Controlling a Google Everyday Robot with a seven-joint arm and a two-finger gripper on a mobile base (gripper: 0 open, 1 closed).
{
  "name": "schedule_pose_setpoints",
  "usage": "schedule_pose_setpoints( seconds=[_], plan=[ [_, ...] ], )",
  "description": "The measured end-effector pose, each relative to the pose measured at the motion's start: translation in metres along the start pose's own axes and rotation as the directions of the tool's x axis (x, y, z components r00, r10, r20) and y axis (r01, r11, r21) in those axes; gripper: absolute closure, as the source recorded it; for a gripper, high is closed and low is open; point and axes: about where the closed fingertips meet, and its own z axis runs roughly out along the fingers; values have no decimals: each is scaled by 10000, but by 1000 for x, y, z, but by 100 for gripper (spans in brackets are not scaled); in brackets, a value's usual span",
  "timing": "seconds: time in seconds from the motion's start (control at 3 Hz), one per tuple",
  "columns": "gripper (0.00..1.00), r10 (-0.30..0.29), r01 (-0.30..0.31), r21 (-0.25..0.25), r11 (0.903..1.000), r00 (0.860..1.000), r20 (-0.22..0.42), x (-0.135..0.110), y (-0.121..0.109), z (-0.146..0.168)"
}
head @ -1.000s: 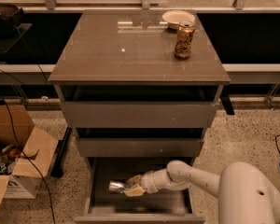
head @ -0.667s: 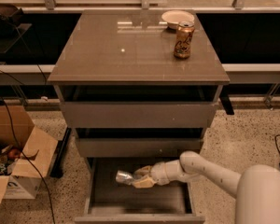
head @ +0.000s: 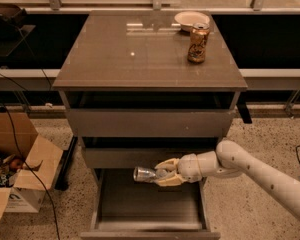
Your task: Pick redbull can from bottom drawer and place on counter
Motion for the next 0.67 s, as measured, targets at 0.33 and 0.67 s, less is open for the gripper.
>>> schedule_pose_setpoints(
  seconds=[0.33, 0.67],
  plan=[
    [100, -1496, 1511, 329, 9880, 9877, -444, -68, 20, -29],
    [100, -2978, 3064, 662, 9496, 9477, -1148, -154, 20, -58]
  ],
)
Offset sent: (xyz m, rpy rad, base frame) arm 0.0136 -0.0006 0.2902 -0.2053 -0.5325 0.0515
